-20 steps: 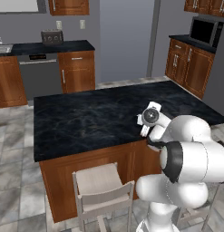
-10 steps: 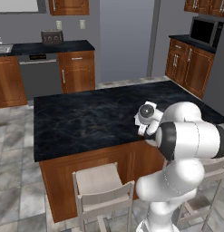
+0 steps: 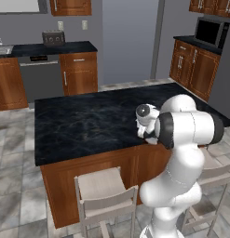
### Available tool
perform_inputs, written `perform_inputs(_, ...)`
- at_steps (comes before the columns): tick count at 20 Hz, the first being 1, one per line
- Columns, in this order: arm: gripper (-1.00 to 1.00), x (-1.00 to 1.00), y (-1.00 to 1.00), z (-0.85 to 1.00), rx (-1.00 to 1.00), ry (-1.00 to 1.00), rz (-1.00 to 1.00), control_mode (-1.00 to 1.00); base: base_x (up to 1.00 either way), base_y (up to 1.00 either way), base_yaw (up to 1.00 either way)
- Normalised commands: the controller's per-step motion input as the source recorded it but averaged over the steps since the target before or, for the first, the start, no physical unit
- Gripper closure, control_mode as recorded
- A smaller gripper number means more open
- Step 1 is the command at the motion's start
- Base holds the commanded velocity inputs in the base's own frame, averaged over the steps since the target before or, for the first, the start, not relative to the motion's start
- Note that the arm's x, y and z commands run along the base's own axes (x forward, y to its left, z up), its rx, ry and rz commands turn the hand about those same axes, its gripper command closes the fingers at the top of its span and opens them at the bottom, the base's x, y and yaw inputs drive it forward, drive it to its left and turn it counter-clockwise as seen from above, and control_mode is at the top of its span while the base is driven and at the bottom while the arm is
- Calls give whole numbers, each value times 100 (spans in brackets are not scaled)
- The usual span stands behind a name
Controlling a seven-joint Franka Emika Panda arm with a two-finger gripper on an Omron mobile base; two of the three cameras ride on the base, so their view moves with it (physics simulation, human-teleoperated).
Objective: Open the freezer door, pick up the ice cube tray from the freezer, and place it on the dining counter.
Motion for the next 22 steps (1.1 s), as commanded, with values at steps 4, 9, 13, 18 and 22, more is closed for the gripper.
perform_inputs(4,100,62,0,0,0,0,-2,-100,0,0,0)
perform_inputs(9,100,70,0,0,0,0,-7,-100,0,0,0)
perform_inputs(13,100,47,1,-9,0,0,-8,-100,0,0,0)
perform_inputs(18,100,10,2,-13,0,0,0,-100,0,0,0)
perform_inputs(22,100,1,0,-19,0,0,-2,-100,0,0,0)
